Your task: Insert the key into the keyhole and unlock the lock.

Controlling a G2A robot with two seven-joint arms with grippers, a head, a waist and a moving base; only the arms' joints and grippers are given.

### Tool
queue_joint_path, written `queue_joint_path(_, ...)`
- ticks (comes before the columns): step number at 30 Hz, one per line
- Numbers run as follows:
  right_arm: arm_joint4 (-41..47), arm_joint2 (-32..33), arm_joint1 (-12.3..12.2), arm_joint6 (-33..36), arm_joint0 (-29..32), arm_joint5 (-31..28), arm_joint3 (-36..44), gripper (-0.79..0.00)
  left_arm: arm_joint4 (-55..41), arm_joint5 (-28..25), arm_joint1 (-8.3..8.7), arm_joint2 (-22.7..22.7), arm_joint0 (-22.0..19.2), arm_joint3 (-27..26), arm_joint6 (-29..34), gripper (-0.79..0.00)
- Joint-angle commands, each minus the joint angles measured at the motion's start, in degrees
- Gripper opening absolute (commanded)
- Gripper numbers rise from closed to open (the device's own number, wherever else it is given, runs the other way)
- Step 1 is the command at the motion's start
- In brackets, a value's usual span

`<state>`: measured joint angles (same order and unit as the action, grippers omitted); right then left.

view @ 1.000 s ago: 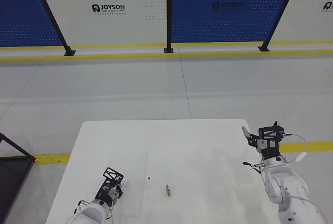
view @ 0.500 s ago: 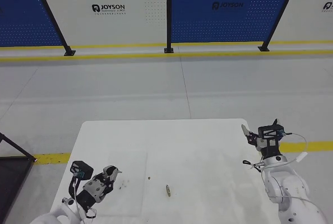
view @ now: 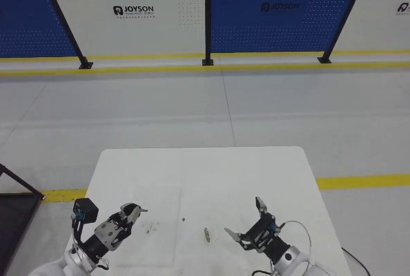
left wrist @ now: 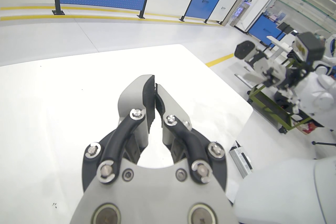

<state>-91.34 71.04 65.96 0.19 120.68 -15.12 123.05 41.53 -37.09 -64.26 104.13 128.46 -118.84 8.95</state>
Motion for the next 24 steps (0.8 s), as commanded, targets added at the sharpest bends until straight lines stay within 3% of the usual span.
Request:
queue_joint_path(1,-2.54,-4.43,0.15,0.15,0.52,-0.25,-1.07,0.000,0.00,0.00,0.00,0.00,0.00,0.00,0.00,-0.785)
queue_joint_path(7,-5.95,-13.61,1.02,3.17,-2.27,1.07,-6.21,0.000,0.00,0.00,0.00,0.00,0.00,0.00,0.00,-0.785)
queue_joint_path(14,-4.38,-19.35,3.44,13.67,-10.73,12.99,-16.04,0.000,0.00,0.00,0.00,0.00,0.00,0.00,0.00,-0.785)
queue_joint_path(19,-1.56,-22.41,5.00,16.10,-16.34,16.21,-22.44,0.000,0.00,0.00,0.00,0.00,0.00,0.00,0.00,-0.785)
queue_joint_path(20,-1.04,-22.83,5.25,16.35,-17.12,16.77,-23.33,-0.185,0.00,0.00,0.00,0.00,0.00,0.00,0.00,-0.785)
queue_joint_path(21,-0.60,-23.20,5.48,16.56,-17.83,17.36,-24.15,-0.302,0.00,0.00,0.00,0.00,0.00,0.00,0.00,-0.785)
queue_joint_path(24,0.34,-24.10,6.07,17.04,-19.54,19.01,-26.19,-0.311,0.00,0.00,0.00,0.00,0.00,0.00,0.00,-0.785)
